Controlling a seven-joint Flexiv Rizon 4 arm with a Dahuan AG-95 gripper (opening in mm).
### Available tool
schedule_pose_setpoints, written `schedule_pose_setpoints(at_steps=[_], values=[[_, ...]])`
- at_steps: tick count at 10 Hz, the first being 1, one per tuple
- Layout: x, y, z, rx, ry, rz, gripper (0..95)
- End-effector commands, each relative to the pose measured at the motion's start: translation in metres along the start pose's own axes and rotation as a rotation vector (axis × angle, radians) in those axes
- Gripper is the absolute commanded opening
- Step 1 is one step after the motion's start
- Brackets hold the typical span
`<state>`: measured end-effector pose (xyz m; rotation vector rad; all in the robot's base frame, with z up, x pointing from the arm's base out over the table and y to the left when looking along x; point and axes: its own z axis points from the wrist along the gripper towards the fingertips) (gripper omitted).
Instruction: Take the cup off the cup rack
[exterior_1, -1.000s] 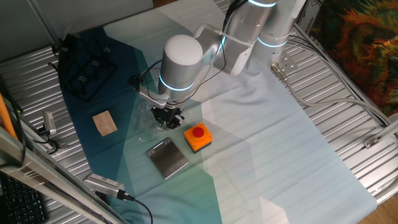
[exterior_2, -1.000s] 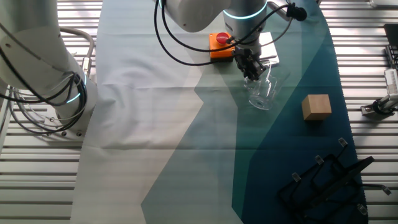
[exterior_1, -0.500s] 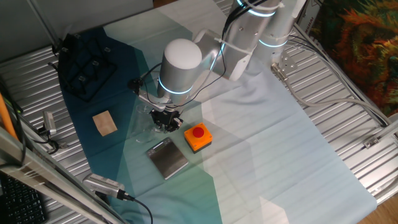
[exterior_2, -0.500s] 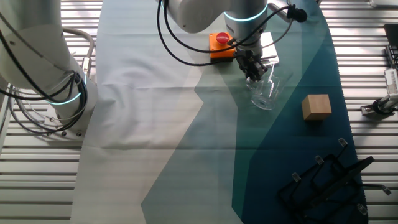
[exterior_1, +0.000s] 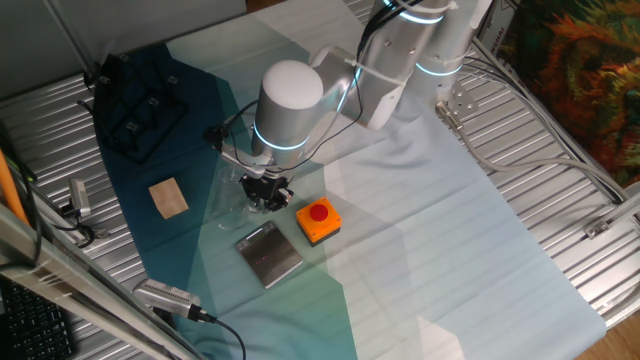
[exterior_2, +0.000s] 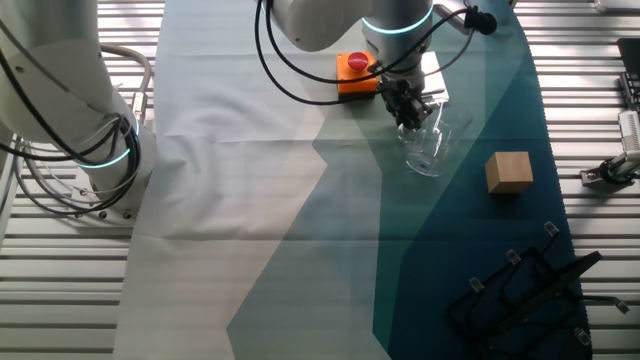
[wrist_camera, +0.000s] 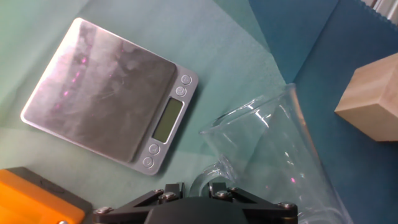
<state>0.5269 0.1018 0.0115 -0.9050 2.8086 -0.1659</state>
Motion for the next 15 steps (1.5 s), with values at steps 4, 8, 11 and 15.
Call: schedule_pose_setpoints(at_steps=[4, 8, 11, 15], values=[[-0.0014, -0.0015, 0.0023, 0.007, -0.004, -0.013, 19.0], [-0.0015, -0.0018, 0.0029, 0.009, -0.008, -0.016, 0.0], [-0.0019, -0.002, 0.0028, 0.019, -0.011, -0.026, 0.0], [-0.0091, -0.0035, -0.0045, -0.003, -0.022, -0.023, 0.0]])
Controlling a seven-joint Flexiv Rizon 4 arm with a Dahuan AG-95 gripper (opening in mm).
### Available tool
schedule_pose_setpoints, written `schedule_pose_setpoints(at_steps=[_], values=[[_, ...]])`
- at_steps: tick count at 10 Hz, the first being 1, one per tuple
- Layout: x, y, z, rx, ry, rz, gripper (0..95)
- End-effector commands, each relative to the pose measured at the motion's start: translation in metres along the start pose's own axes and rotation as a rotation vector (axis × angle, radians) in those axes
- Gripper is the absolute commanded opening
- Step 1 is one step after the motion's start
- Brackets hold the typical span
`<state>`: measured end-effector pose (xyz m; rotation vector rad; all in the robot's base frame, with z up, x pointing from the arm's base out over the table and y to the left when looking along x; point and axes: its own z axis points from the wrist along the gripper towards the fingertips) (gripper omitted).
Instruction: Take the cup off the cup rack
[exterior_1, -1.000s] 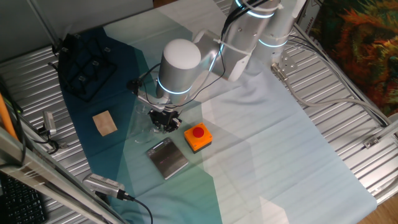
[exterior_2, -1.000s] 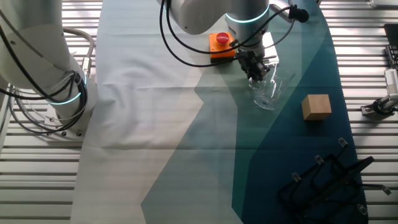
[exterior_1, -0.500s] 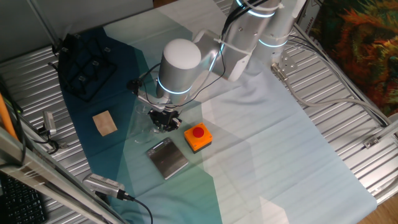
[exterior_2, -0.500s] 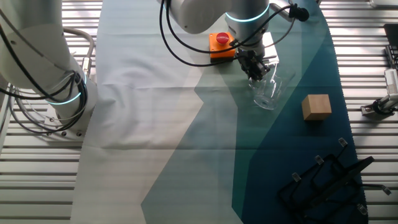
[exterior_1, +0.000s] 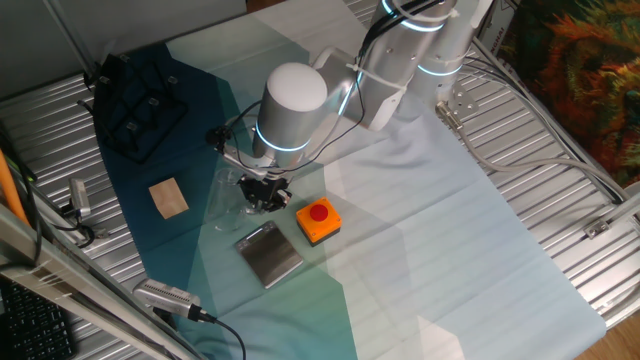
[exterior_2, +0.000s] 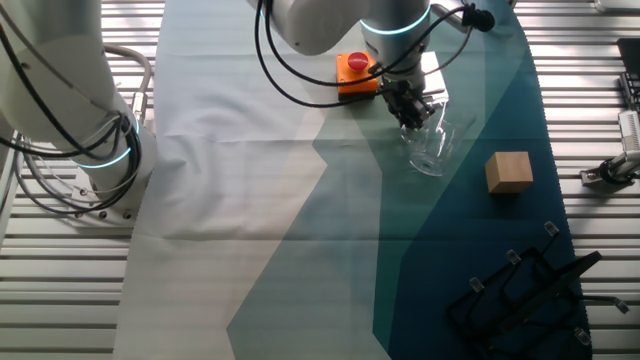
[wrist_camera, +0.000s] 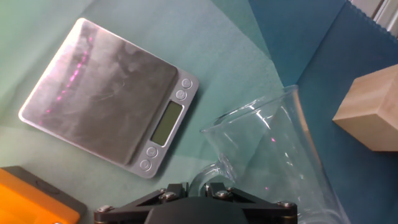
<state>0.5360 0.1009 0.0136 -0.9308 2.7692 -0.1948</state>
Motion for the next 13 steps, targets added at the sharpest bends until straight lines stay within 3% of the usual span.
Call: schedule_pose_setpoints(at_steps=[1, 6, 8, 13], values=[[-0.004, 0.002, -0.006, -0.039, -0.004, 0.006, 0.0], [-0.012, 0.002, -0.016, -0.054, -0.016, 0.014, 0.0], [-0.021, 0.001, -0.027, -0.057, -0.017, 0.014, 0.0], [-0.039, -0.003, -0.039, -0.082, 0.017, 0.009, 0.0]])
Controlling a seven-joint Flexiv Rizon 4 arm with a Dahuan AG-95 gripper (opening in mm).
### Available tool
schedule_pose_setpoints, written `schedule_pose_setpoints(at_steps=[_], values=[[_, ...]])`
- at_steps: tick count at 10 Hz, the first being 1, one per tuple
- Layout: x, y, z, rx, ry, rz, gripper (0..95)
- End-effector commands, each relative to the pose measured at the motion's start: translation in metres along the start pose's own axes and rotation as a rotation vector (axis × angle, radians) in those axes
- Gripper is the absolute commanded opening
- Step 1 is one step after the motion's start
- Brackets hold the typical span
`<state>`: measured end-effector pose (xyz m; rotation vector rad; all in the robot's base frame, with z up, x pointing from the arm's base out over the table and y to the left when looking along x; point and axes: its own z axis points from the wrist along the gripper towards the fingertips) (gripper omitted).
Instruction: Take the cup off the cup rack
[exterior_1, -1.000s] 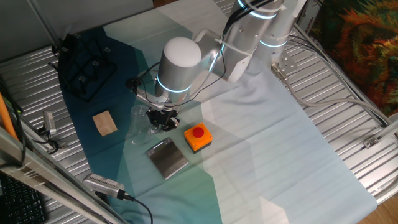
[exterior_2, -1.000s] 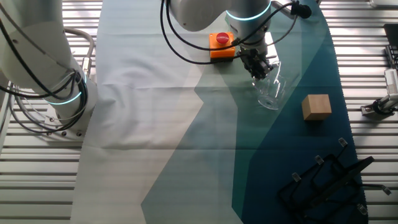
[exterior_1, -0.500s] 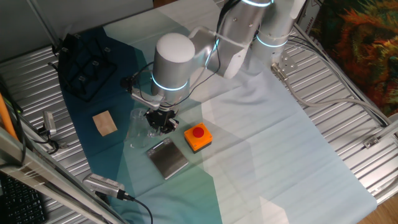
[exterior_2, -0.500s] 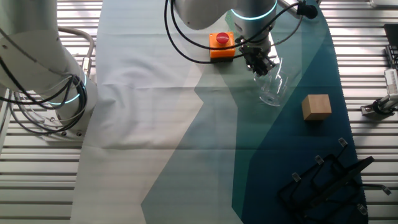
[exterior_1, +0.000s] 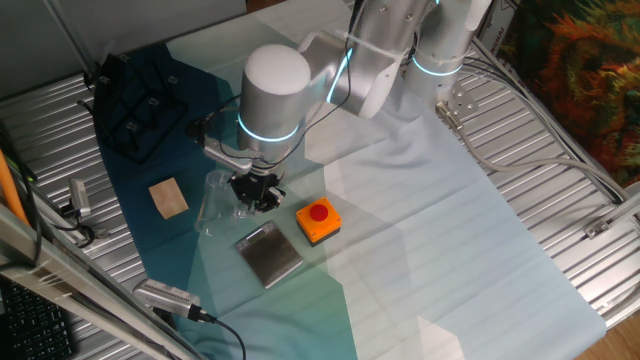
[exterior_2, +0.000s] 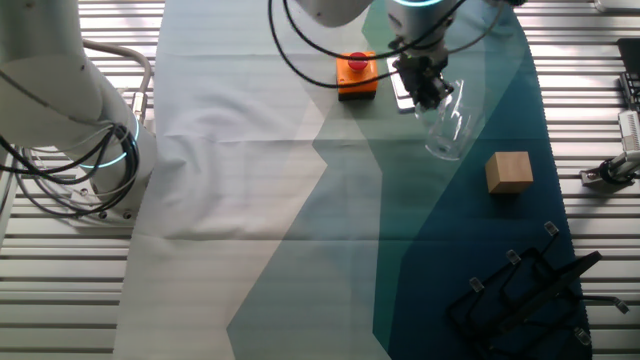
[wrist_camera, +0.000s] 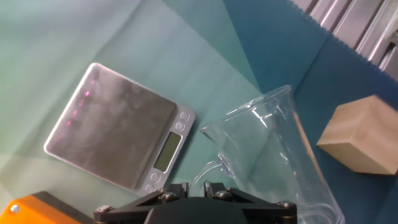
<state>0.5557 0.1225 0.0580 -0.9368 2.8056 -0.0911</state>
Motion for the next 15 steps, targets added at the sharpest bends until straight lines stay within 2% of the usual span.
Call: schedule_pose_setpoints(at_steps=[1, 3, 4, 6, 8, 11, 13, 15], values=[[-0.009, -0.001, -0.001, -0.018, 0.022, 0.007, 0.0], [-0.02, -0.003, -0.006, -0.032, 0.038, 0.011, 0.0], [-0.024, -0.003, -0.007, -0.042, 0.034, 0.015, 0.0], [-0.027, -0.001, -0.011, -0.079, 0.006, 0.045, 0.0], [-0.028, 0.001, -0.014, -0.082, -0.007, 0.051, 0.0], [-0.028, 0.002, -0.017, -0.112, -0.07, 0.076, 0.0], [-0.029, 0.003, -0.018, -0.12, -0.123, 0.072, 0.0], [-0.033, 0.003, -0.019, -0.122, -0.144, 0.076, 0.0]])
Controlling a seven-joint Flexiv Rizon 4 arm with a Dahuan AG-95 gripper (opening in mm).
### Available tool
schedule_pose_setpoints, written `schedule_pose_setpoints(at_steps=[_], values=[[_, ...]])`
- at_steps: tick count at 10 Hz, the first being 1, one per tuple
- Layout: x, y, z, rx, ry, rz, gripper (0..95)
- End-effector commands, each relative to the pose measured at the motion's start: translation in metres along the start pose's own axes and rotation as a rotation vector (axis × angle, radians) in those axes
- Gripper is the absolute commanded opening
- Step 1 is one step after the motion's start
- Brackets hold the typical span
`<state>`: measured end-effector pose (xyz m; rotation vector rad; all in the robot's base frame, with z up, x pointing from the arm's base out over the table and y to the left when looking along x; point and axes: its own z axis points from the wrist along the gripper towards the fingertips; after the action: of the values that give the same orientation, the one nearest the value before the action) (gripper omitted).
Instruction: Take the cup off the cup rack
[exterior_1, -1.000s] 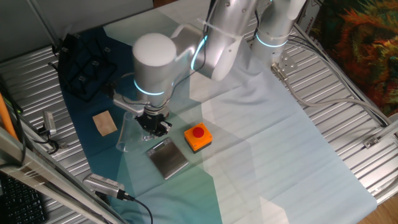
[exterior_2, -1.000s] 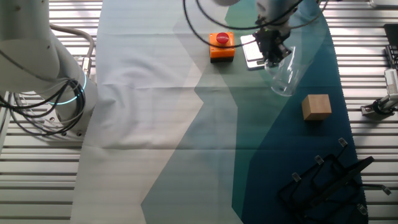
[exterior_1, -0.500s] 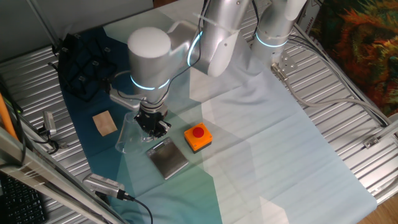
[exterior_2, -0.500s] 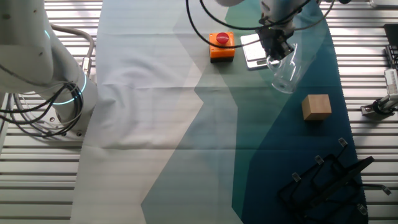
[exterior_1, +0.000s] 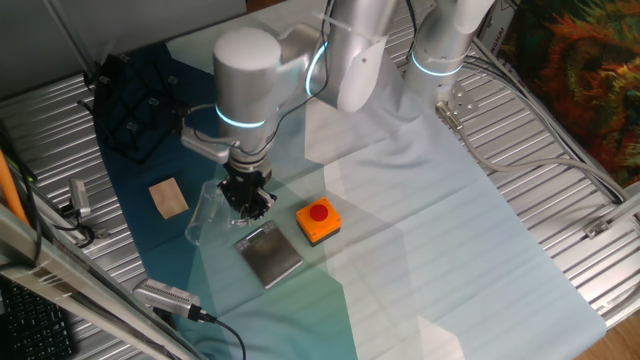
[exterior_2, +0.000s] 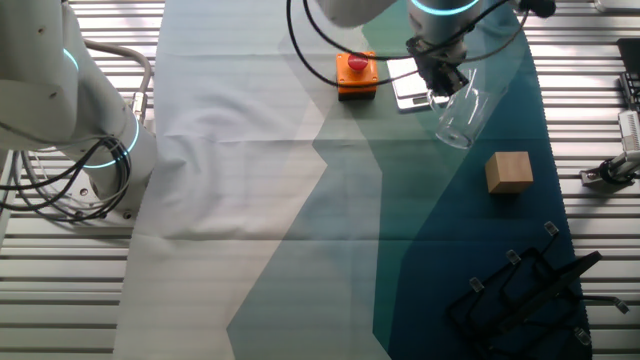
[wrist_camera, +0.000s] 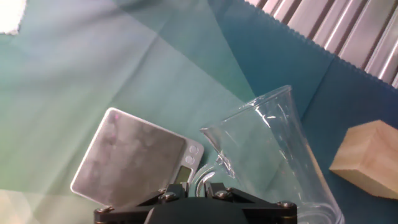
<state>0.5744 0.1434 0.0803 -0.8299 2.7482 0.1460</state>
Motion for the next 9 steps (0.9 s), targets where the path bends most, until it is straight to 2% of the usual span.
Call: schedule_pose_setpoints(at_steps=[1, 4, 5, 9], values=[[-0.005, 0.0, -0.001, -0.009, -0.03, 0.007, 0.0], [-0.019, -0.001, -0.002, -0.017, -0.059, 0.014, 0.0], [-0.022, -0.002, -0.002, -0.025, -0.078, 0.015, 0.0], [-0.024, -0.005, 0.002, -0.042, -0.136, 0.009, 0.0]])
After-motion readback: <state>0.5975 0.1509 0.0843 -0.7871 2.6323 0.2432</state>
